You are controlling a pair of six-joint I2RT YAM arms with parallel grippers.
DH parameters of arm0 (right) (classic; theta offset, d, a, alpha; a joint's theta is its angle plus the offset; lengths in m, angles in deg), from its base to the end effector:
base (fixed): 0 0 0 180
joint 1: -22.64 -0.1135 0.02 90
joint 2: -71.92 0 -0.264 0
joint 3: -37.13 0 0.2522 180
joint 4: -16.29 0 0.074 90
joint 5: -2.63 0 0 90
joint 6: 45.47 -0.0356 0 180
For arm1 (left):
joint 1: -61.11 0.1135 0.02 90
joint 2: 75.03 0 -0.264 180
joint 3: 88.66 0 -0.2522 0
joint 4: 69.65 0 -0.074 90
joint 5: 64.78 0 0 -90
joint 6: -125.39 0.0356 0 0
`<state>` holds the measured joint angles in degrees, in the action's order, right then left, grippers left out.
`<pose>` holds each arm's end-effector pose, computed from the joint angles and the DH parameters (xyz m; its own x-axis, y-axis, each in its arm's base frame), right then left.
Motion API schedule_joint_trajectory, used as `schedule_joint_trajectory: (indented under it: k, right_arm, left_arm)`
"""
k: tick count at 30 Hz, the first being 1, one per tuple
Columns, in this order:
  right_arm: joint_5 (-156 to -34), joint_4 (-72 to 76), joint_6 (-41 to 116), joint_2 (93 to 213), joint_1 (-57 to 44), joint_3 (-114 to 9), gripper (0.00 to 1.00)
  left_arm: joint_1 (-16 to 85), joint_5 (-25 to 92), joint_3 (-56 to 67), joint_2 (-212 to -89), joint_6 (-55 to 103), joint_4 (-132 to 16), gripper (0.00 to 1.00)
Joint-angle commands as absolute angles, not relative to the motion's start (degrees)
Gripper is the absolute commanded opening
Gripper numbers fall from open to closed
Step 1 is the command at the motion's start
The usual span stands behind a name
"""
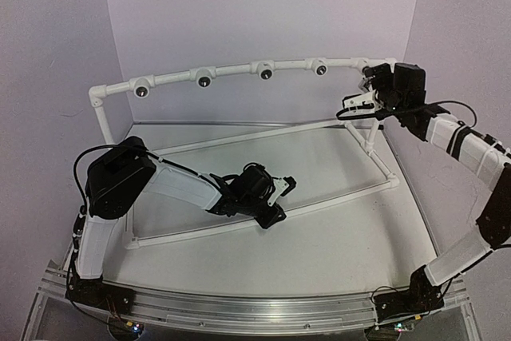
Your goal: Install the water faucets
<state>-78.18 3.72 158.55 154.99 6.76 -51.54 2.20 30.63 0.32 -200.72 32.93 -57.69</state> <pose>0.3358 0.0896 0.3869 0.1550 -0.8934 0.4217 -0.0587 -0.4345 -0.8988 0.2329 -0.3927 0.1049 -0.4131 0.6023 -0.6831 0.8690 0.4849 -0.0979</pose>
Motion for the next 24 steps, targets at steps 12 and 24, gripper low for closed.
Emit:
schedule_joint_trajectory:
  k: [12,24]
  right_arm:
    - [-74.08,21.45,163.16,162.72,5.71,-52.47,0.51]
    - [-67.86,21.26,111.44,163.26,2.85,-54.26,0.14]
  left_arm:
    - [1.7,30.39,8.4,-209.47,27.84,-31.58,0.0]
    - [1.7,30.47,6.94,-210.29,28.23,-30.49,0.0]
